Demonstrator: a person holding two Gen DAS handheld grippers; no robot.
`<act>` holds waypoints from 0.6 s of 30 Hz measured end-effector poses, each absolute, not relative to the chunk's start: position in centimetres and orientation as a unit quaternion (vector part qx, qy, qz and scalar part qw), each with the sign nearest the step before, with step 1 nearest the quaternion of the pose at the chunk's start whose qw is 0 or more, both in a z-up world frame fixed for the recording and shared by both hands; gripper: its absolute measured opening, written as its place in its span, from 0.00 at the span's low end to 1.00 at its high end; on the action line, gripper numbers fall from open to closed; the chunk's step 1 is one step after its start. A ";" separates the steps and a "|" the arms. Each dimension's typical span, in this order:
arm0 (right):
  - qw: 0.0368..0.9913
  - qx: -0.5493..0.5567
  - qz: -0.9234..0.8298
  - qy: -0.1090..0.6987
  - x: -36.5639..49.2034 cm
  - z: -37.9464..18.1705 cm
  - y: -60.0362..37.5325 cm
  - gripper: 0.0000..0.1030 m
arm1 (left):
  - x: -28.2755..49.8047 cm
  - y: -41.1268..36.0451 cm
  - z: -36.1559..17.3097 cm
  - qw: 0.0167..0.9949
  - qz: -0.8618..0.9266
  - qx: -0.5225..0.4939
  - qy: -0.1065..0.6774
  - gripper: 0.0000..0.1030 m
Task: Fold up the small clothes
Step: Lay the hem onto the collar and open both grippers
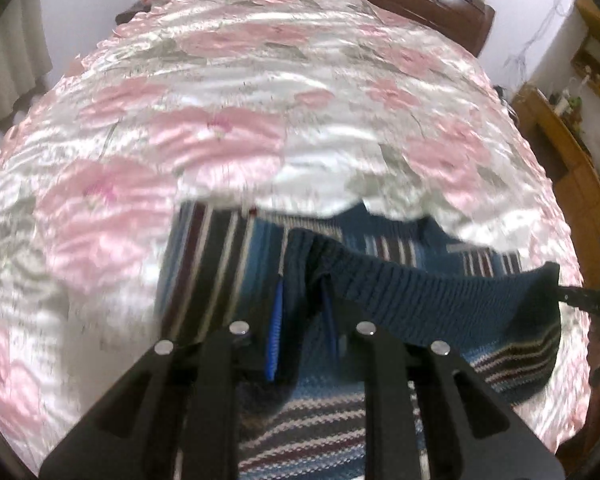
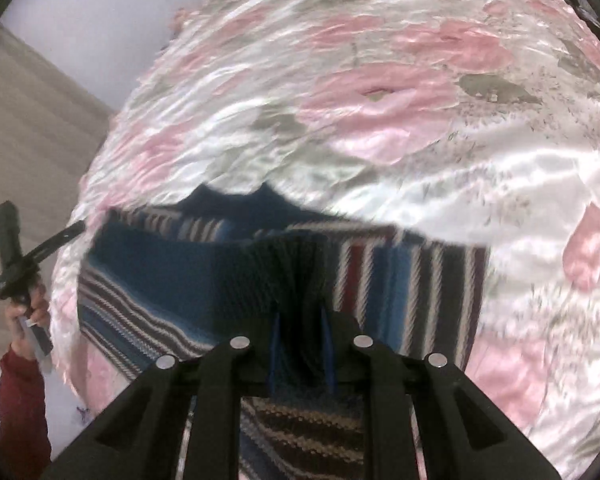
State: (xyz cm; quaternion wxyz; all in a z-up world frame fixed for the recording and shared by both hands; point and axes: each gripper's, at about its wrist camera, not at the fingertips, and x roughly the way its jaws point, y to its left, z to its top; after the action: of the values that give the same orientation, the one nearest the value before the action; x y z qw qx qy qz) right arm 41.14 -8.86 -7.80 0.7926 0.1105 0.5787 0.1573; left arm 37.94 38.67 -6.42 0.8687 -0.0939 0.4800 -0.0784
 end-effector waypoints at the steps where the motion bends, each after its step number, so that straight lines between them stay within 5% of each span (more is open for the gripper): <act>1: 0.792 0.111 0.150 0.581 42.0 -8.3 -9.0 0.17 | 39.4 38.6 -6.6 0.871 -0.066 -0.091 0.478 0.07; 8: 0.775 0.098 0.116 0.613 45.9 -13.8 -8.7 0.17 | 46.0 39.7 -10.1 0.851 -0.047 -0.121 0.509 0.05; 10: 0.771 0.090 0.116 0.620 45.9 -15.4 -8.5 0.17 | 46.5 39.2 -11.9 0.841 -0.053 -0.108 0.528 0.13; 14: 0.769 0.104 0.120 0.619 45.9 -16.9 -8.8 0.17 | 46.7 38.0 -14.8 0.820 -0.060 -0.077 0.564 0.44; 18: 0.780 0.106 0.127 0.603 45.8 -16.1 -9.0 0.17 | 47.4 37.0 -16.7 0.816 -0.051 -0.036 0.574 0.47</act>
State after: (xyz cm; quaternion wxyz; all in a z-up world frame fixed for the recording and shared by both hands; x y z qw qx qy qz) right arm 45.81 -8.99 -16.07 0.7802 0.1064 0.6032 0.1270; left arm 47.35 36.97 -16.69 0.8161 -0.0363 0.5745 -0.0514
